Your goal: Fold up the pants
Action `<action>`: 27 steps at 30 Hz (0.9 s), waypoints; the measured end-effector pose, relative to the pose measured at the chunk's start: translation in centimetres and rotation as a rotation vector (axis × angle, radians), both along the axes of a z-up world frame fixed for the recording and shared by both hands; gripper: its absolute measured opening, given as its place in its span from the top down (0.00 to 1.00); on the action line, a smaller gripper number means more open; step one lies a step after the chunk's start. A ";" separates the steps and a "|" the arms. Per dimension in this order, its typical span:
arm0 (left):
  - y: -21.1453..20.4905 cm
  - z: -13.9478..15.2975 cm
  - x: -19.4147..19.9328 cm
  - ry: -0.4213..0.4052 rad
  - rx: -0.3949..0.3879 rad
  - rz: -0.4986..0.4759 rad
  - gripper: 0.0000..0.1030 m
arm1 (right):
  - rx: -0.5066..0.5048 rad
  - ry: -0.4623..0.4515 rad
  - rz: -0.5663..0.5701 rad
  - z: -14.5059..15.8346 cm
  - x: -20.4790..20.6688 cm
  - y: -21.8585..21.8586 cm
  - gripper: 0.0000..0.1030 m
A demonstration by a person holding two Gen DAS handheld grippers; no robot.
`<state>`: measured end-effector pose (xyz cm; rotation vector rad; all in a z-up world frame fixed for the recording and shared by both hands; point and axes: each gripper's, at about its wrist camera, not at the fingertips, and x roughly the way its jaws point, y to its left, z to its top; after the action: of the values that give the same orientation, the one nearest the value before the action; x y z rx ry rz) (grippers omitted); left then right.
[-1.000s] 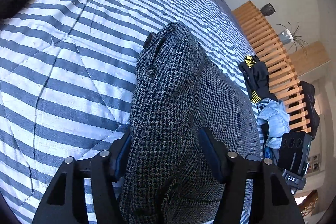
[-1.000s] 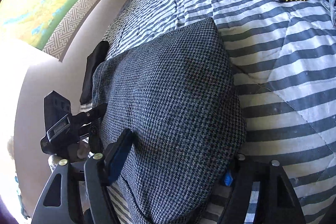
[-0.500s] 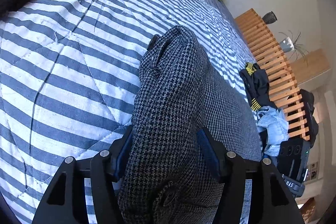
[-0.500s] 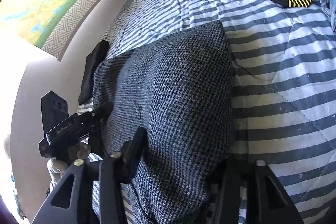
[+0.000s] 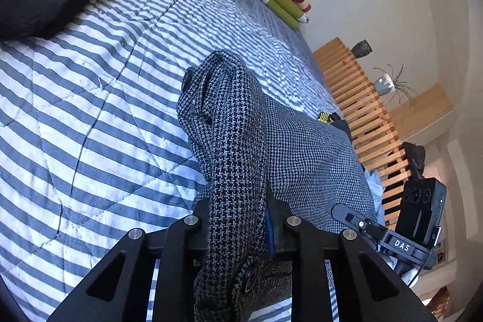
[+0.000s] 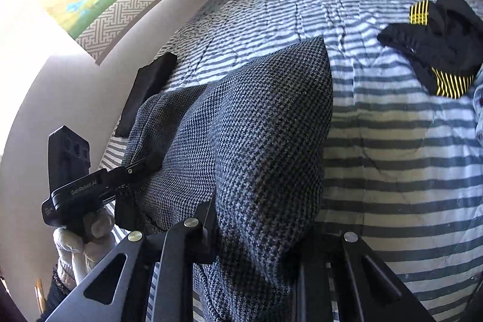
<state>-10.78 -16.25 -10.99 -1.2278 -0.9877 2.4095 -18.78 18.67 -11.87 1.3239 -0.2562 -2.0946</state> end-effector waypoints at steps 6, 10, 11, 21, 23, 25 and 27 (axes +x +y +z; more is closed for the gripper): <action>-2.6 2.2 2.7 0.074 0.020 0.077 0.78 | 0.077 0.129 0.091 4.7 -0.5 -5.1 0.81; -4.9 2.0 4.7 0.059 0.071 0.156 0.79 | 0.075 0.123 0.154 5.7 -1.0 -7.8 0.81; -5.2 1.9 5.3 0.058 0.069 0.169 0.79 | 0.083 0.125 0.175 5.5 -0.9 -8.3 0.81; -9.2 3.2 6.3 0.056 0.026 0.219 0.80 | 0.075 0.074 0.209 3.8 -1.1 -12.4 0.82; -11.1 4.9 5.7 0.084 -0.007 0.231 0.80 | 0.050 0.093 0.207 4.9 -1.3 -13.9 0.82; -13.4 6.9 4.6 0.110 -0.031 0.252 0.80 | 0.029 0.121 0.200 6.0 -1.5 -15.5 0.82; -16.3 8.6 3.3 0.126 -0.045 0.282 0.80 | 0.004 0.145 0.195 7.4 -2.2 -17.8 0.82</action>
<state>-7.49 -32.51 -2.43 -0.9920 -1.1403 2.6972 -21.03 0.89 -4.44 1.1435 -0.0581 -2.0138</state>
